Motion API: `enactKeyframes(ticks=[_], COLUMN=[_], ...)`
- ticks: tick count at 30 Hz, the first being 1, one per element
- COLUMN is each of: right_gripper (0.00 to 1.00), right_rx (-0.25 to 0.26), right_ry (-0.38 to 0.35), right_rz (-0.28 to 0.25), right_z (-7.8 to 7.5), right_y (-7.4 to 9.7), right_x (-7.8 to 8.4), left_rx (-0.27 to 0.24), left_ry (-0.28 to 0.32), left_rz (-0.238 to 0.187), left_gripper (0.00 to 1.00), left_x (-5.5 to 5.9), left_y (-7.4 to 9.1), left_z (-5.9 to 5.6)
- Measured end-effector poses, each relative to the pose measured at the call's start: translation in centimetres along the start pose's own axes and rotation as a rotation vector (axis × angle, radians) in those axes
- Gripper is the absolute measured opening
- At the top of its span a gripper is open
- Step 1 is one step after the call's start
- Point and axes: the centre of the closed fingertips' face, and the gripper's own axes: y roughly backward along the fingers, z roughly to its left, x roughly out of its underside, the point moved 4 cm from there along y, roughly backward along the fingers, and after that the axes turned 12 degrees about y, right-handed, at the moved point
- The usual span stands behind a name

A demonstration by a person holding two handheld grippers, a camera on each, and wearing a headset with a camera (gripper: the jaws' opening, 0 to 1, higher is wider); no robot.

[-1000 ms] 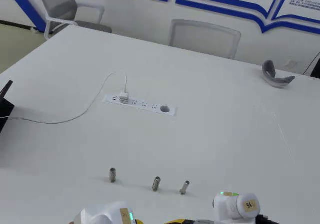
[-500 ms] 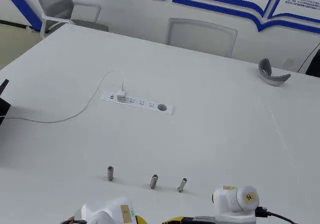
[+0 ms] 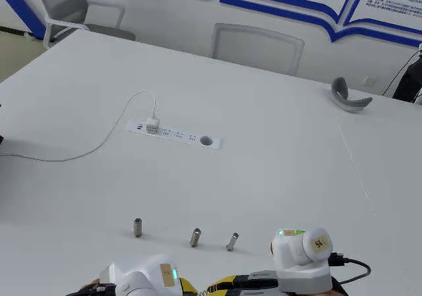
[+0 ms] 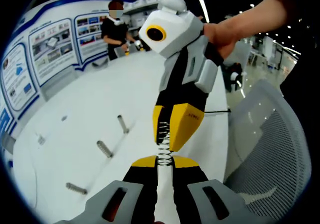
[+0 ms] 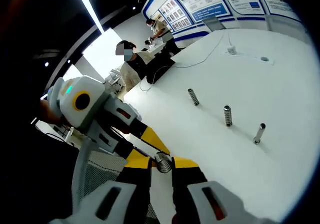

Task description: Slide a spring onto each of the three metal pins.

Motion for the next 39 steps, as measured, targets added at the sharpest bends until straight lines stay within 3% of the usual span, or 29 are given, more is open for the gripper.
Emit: enactKeyframes(ticks=[7, 15, 20, 31, 36, 39], right_gripper=[0.14, 0.12, 0.12, 0.12, 0.12, 0.12], right_rx=[-0.022, -0.053, -0.040, -0.007, 0.004, 0.038], right_ry=[0.031, 0.044, 0.024, -0.032, -0.034, -0.029], right_rz=[0.031, 0.077, 0.092, 0.072, 0.072, 0.078], right_z=[-0.1, 0.2, 0.1, -0.4, -1.2, -2.1], right_y=[0.0, -0.1, -0.1, 0.2, 0.9, 1.5], right_x=[-0.4, 0.0, 0.2, 0.5, 0.2, 0.2], left_rx=[0.006, 0.010, 0.007, 0.002, 0.009, -0.002], left_ry=[-0.015, -0.026, -0.022, 0.032, 0.060, 0.100], left_rz=[-0.023, -0.024, -0.029, -0.037, -0.041, -0.034], left_gripper=[0.09, 0.10, 0.10, 0.11, 0.15, 0.20], left_x=[-0.6, -0.3, 0.0, 0.0, 0.6, 1.2], left_y=[0.1, 0.0, -0.5, -0.9, -0.9, -0.9], left_z=[-0.1, -0.5, -0.6, -0.5, -0.3, 0.0])
